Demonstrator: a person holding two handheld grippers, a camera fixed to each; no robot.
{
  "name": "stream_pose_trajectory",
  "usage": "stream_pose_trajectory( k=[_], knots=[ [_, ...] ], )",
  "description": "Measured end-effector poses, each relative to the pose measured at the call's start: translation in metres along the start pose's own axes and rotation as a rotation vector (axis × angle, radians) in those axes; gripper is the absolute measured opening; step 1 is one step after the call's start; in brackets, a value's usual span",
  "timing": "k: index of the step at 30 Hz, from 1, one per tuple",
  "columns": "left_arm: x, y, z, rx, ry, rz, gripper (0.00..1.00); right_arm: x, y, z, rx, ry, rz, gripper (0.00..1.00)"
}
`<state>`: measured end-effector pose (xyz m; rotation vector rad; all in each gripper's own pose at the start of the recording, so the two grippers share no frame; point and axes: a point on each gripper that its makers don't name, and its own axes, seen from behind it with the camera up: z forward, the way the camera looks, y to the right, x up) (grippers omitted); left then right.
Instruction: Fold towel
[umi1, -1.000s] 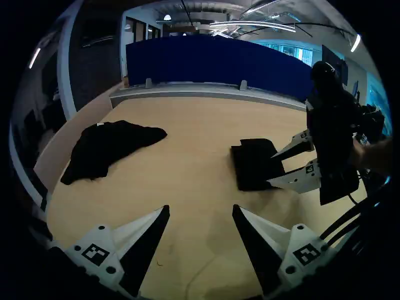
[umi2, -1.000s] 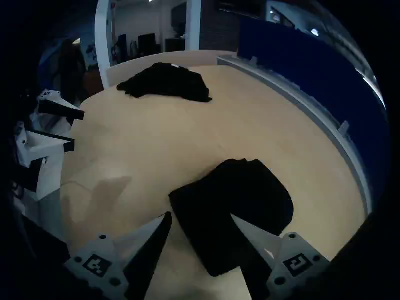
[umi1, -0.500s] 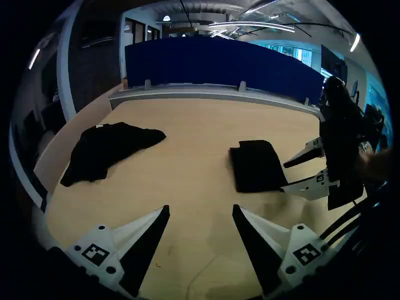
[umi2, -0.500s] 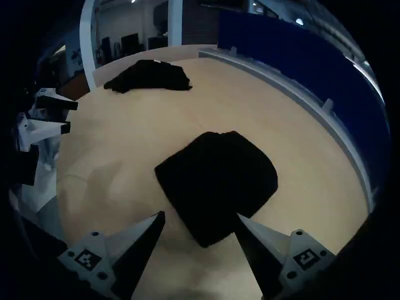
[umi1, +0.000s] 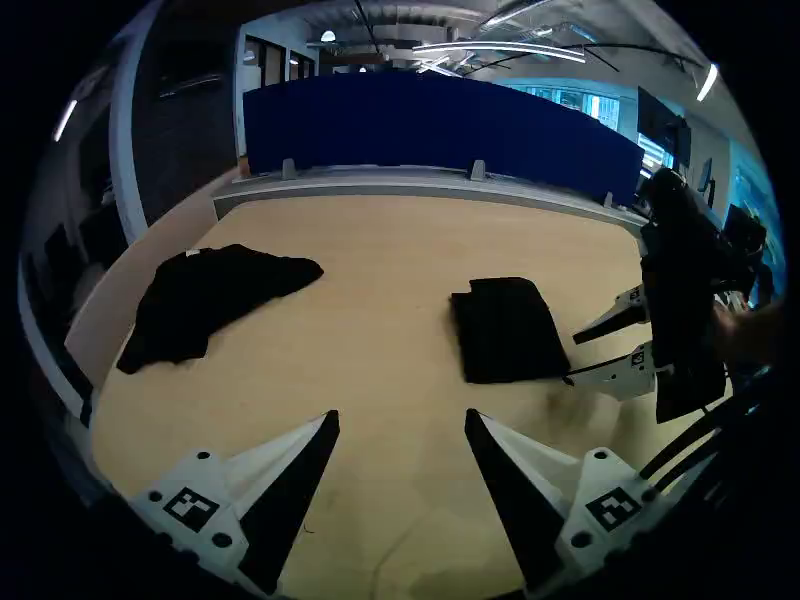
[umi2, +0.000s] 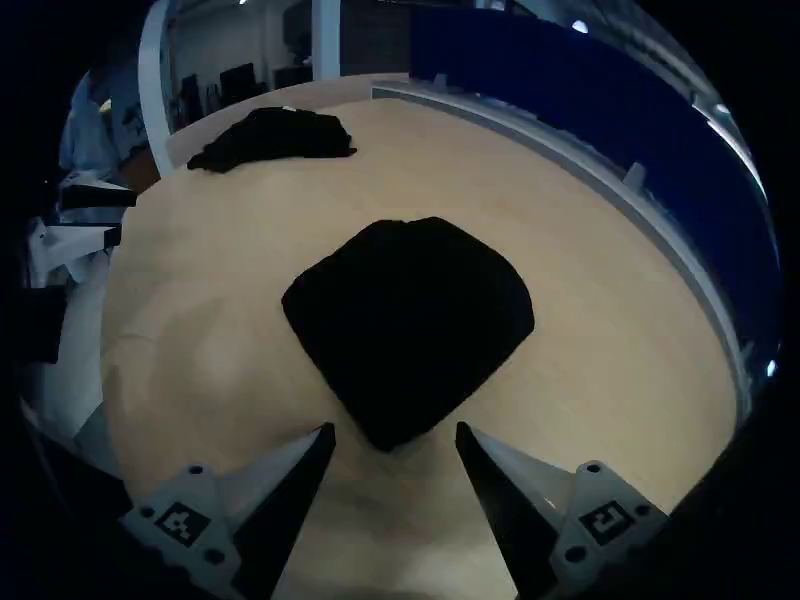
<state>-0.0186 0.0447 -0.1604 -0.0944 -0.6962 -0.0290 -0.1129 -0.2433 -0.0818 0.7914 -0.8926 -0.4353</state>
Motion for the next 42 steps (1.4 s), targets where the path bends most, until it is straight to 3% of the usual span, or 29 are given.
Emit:
stream_pose_trajectory(
  k=[6,18,26,28,36,42],
  knots=[
    [0.001,0.0,0.0,0.001,0.0,-0.001,0.94,-0.002,-0.001,0.002,0.007,-0.001,0.012,0.84],
    [-0.001,0.001,-0.001,0.001,-0.001,-0.003,0.93,-0.011,-0.006,0.004,0.024,-0.017,0.028,0.48],
    [0.001,0.001,0.0,0.0,0.0,-0.003,0.93,-0.015,-0.01,0.004,0.033,-0.02,0.029,0.41],
    [0.002,0.001,0.0,0.0,0.0,-0.003,0.93,-0.015,-0.009,0.004,0.029,-0.02,0.032,0.3],
    [0.002,0.001,0.001,-0.002,0.0,0.0,0.94,-0.014,-0.008,0.005,0.025,-0.015,0.04,0.05],
    [0.003,0.002,0.001,-0.002,0.0,0.002,0.93,-0.012,-0.007,0.003,0.026,-0.005,0.038,0.03]
  ],
)
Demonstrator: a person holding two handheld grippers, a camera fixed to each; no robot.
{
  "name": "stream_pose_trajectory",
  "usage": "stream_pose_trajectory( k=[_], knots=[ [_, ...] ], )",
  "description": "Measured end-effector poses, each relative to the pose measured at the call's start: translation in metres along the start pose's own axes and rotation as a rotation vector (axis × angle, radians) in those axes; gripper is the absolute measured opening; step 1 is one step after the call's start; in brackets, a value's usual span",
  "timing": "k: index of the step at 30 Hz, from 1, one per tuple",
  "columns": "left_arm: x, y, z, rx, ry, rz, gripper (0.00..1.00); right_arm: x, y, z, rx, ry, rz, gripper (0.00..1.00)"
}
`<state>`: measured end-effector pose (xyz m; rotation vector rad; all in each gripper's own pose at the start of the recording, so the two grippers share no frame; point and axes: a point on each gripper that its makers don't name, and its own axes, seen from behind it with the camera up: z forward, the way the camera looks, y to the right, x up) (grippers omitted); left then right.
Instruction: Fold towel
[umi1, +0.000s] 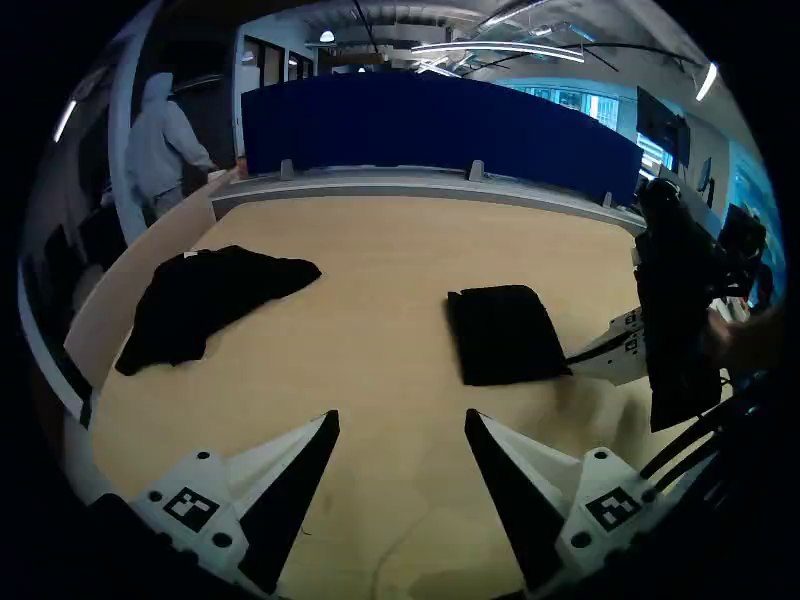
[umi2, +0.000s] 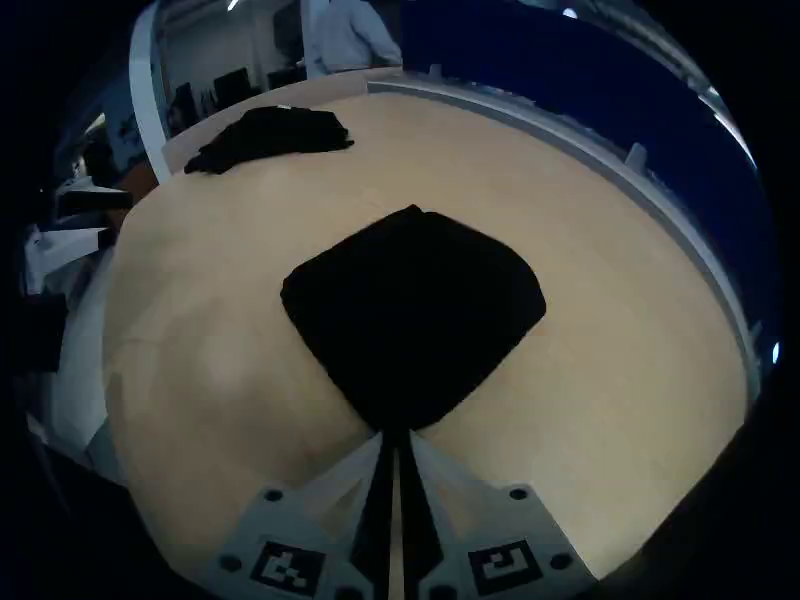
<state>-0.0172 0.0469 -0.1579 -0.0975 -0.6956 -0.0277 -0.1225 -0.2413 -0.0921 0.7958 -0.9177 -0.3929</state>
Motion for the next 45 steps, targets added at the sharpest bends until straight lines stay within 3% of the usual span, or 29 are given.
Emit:
stream_pose_trajectory(
  k=[8,14,33,45],
  knots=[
    [0.0,0.0,0.002,0.001,-0.001,0.004,0.93,0.01,0.003,-0.006,-0.011,0.028,-0.016,0.03],
    [0.005,0.0,0.0,-0.002,0.002,0.01,0.94,0.034,0.007,-0.022,-0.024,0.077,-0.034,0.03],
    [0.03,-0.001,0.0,-0.017,0.039,0.038,0.93,0.161,0.024,-0.109,-0.087,0.312,-0.124,0.02],
    [0.043,0.003,0.002,-0.034,0.054,0.051,0.93,0.188,0.04,-0.143,-0.129,0.377,-0.108,0.02]
  ],
)
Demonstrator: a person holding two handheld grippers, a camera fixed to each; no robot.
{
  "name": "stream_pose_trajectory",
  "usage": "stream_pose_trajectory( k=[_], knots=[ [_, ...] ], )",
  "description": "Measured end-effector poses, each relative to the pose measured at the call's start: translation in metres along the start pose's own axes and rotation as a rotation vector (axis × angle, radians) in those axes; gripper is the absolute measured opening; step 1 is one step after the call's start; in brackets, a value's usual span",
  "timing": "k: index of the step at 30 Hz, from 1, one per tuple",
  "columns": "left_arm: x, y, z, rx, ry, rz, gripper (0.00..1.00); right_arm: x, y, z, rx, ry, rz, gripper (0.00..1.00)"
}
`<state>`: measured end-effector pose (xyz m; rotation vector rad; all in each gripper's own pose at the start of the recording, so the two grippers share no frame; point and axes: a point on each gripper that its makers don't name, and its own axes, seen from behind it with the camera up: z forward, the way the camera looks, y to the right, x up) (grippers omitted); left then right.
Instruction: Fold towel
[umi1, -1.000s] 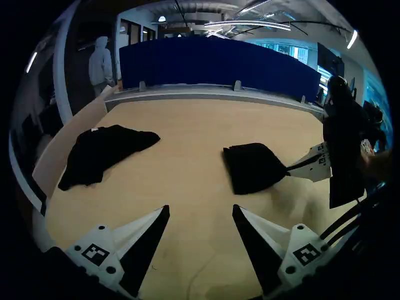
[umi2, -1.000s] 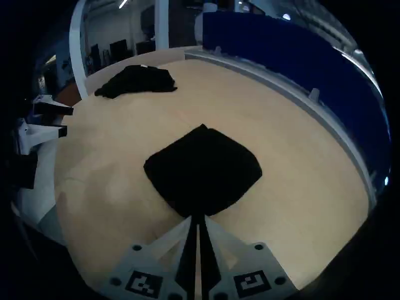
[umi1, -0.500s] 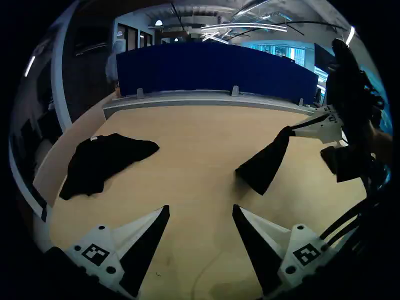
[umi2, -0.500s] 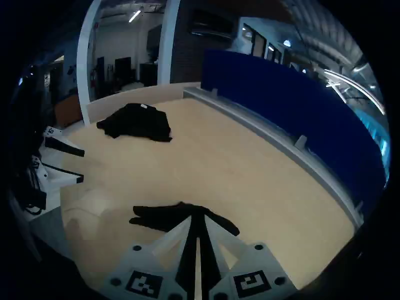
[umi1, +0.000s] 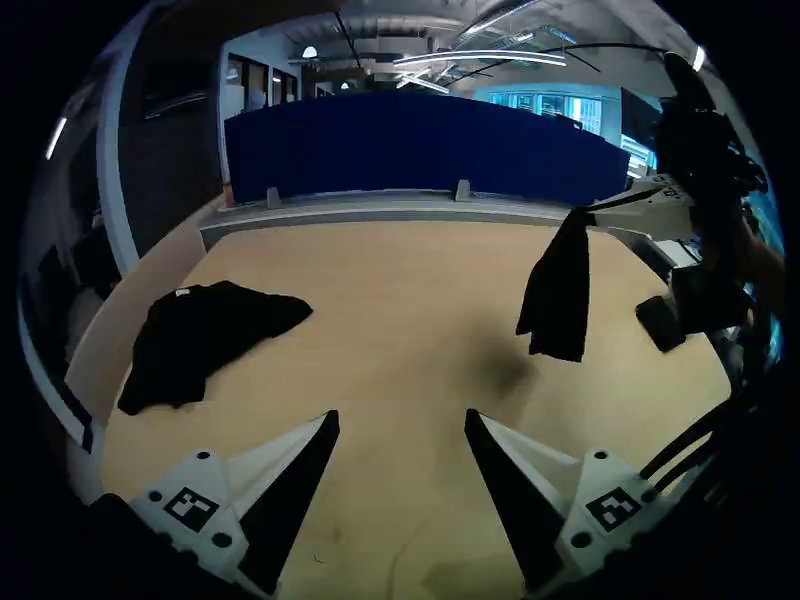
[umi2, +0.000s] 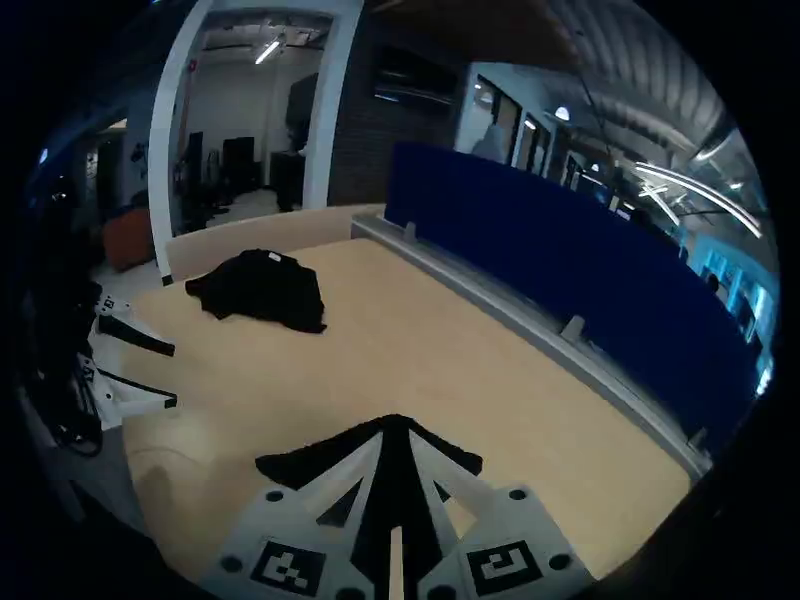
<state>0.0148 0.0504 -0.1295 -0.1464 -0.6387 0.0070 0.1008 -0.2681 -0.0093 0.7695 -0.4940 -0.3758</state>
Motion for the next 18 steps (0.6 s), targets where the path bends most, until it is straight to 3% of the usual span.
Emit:
stream_pose_trajectory(
  k=[18],
  knots=[
    [0.013,0.012,0.008,-0.027,0.002,0.024,0.94,-0.001,0.06,-0.042,-0.089,0.019,0.056,0.03]
  ],
)
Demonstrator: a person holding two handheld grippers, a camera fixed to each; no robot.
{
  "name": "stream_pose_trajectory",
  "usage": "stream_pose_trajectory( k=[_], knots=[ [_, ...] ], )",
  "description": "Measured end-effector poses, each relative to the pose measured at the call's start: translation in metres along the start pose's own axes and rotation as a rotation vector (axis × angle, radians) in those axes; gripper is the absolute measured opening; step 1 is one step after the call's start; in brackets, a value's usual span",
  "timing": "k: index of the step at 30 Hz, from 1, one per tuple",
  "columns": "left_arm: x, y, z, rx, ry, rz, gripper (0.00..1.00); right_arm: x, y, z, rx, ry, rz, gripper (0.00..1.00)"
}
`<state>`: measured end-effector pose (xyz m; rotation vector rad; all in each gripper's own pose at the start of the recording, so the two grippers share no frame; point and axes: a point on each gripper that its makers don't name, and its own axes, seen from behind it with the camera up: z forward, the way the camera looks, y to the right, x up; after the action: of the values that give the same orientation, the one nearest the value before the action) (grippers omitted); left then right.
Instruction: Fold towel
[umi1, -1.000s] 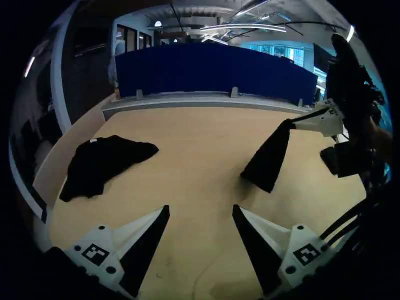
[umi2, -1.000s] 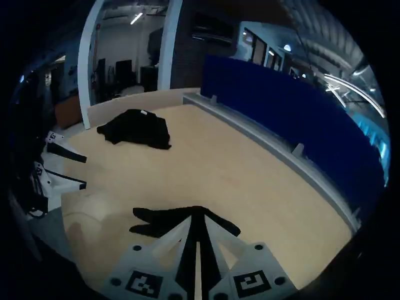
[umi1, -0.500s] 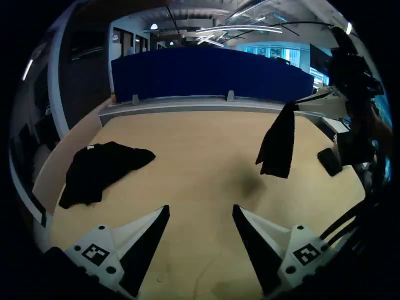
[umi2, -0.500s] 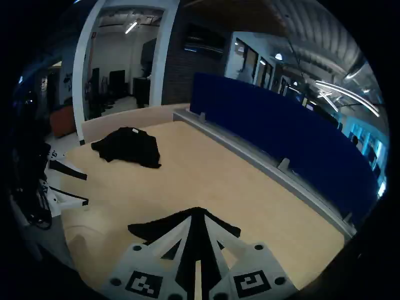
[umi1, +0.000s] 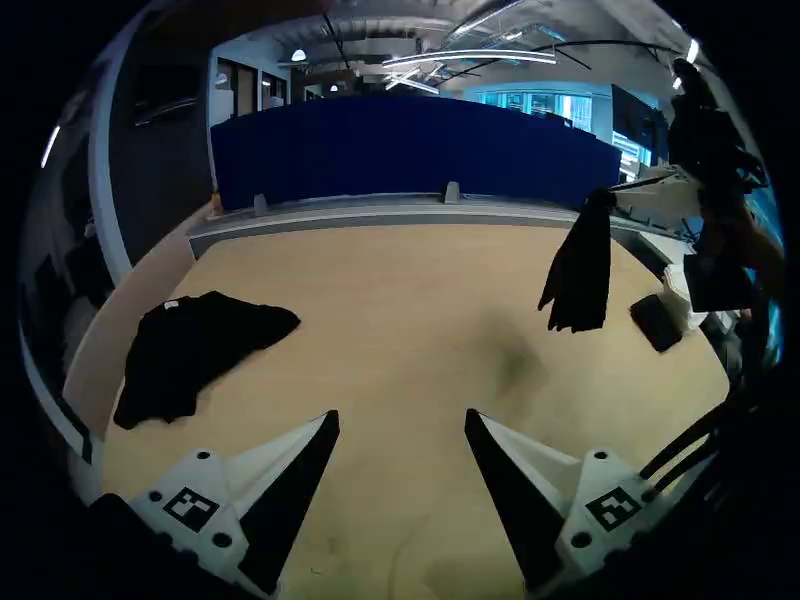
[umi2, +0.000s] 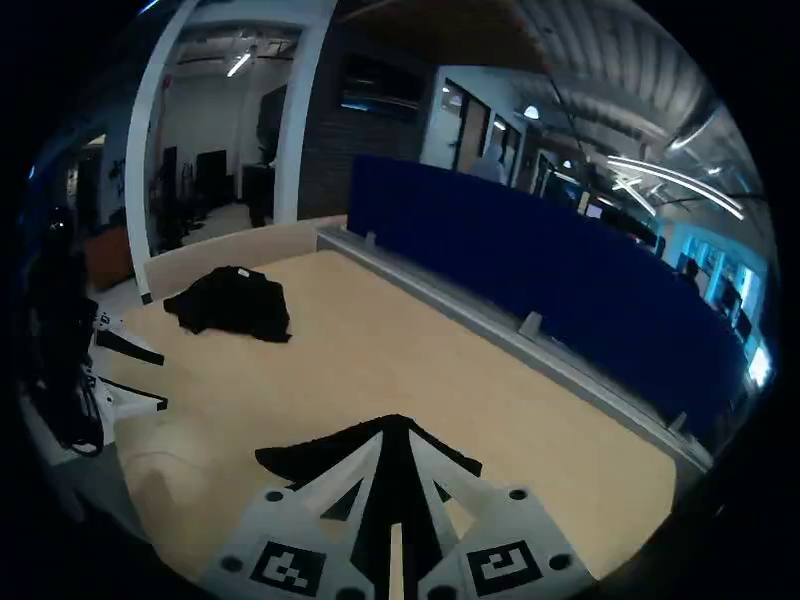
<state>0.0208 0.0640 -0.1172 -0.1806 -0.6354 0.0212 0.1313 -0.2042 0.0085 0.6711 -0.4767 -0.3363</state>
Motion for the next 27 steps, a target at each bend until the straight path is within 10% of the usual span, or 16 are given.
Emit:
stream_pose_trajectory(
  k=[27],
  knots=[
    [0.005,0.031,0.021,-0.015,-0.031,0.028,0.93,-0.076,0.17,-0.087,-0.172,-0.047,0.122,0.02]
  ],
)
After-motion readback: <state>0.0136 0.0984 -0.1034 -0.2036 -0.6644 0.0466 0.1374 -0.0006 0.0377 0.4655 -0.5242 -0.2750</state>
